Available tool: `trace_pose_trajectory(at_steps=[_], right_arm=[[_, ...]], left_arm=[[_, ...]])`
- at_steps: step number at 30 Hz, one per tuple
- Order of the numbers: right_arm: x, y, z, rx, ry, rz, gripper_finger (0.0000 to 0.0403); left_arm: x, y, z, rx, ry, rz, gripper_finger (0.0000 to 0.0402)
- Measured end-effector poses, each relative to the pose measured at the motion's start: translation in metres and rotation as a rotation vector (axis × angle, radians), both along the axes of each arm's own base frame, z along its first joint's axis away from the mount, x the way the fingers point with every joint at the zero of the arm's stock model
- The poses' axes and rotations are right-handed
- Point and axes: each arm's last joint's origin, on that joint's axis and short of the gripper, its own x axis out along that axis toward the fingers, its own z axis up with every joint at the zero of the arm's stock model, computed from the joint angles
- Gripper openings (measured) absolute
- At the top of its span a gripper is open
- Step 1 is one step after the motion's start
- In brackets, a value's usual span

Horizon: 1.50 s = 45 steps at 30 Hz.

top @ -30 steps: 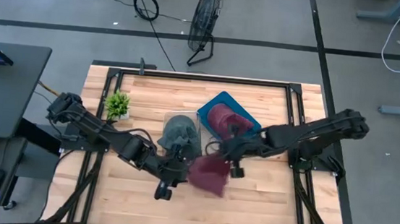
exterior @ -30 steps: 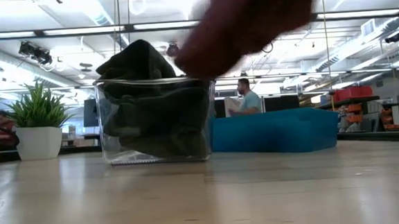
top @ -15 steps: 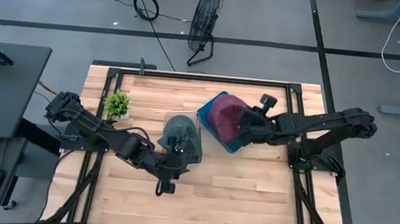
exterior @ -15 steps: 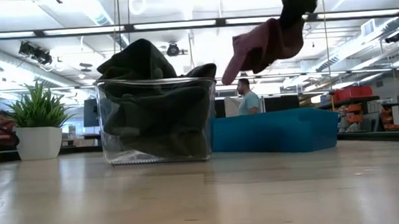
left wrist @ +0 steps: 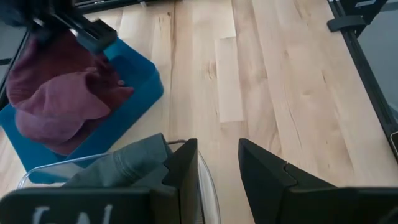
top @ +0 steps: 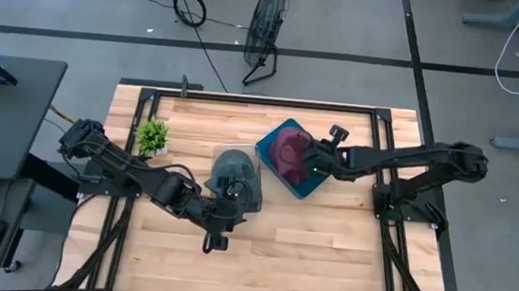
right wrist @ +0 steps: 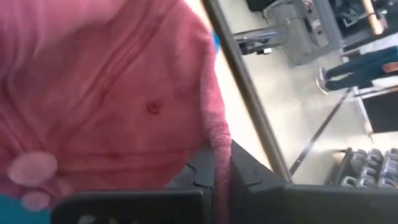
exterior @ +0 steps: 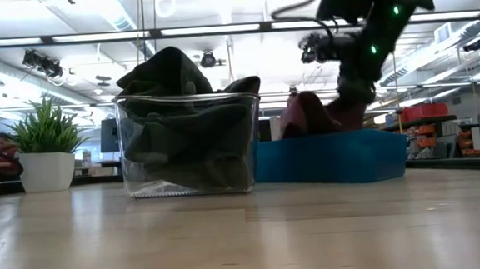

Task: Pick & Place hat
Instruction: Put the red cap into the blue bin

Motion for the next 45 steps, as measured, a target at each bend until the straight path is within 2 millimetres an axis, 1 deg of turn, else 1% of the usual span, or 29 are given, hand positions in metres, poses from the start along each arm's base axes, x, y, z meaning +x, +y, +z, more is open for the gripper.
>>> trace_pose_trajectory(at_steps=[3,7,9,13,17,22,24,26,28,30,32,35,36,37,40,45], right_arm=[[-0.006,-0.006,-0.017,-0.002,0.028,0.016,0.0011],[-0.013,-0.009,-0.031,0.044,0.092,0.066,0.0036],[-0.015,-0.008,-0.035,0.061,0.105,0.077,0.0053],[-0.017,-0.006,-0.034,0.066,0.145,0.083,0.0090],[-0.016,-0.001,-0.022,0.058,0.194,0.097,0.0127],[-0.013,0.015,0.005,0.079,0.247,0.124,0.0162],[-0.009,0.022,0.017,0.075,0.233,0.154,0.0169],[0.000,0.028,0.028,0.059,0.178,0.202,0.0170],[0.011,0.031,0.036,0.032,0.093,0.256,0.0164],[0.020,0.030,0.040,0.025,0.010,0.287,0.0145],[0.029,0.025,0.040,0.047,-0.044,0.302,0.0109],[0.036,0.013,0.031,0.085,-0.057,0.273,0.0033],[0.038,0.009,0.028,0.098,-0.053,0.256,0.0017],[0.040,0.005,0.023,0.115,-0.042,0.243,0.0011],[0.044,-0.002,0.007,0.178,-0.014,0.188,0.0011],[0.052,-0.007,-0.019,0.217,0.058,0.131,0.0004]], left_arm=[[0.000,0.000,0.000,0.000,0.000,0.000,0.0119],[0.000,0.000,0.000,0.001,0.001,0.000,0.0119],[0.000,0.000,0.000,0.003,0.004,0.000,0.0119],[0.000,0.000,-0.001,0.004,0.005,-0.001,0.0119],[0.000,0.000,-0.001,0.004,0.005,-0.001,0.0119],[0.000,0.000,-0.001,0.003,0.005,-0.001,0.0119],[0.000,0.000,-0.001,0.003,0.005,-0.001,0.0119],[0.000,0.000,-0.001,0.003,0.005,-0.001,0.0119],[0.000,0.001,-0.001,0.003,0.005,0.001,0.0119],[0.000,0.001,-0.001,-0.001,0.004,0.006,0.0119],[0.001,0.001,0.000,-0.008,0.002,0.013,0.0119],[0.001,0.001,0.000,-0.019,0.000,0.022,0.0119],[0.001,0.001,0.000,-0.020,0.000,0.022,0.0119],[0.001,0.001,0.000,-0.019,0.000,0.022,0.0119],[0.001,0.001,0.000,-0.019,0.000,0.023,0.0119],[0.001,0.002,0.000,-0.007,-0.015,0.061,0.0119]])
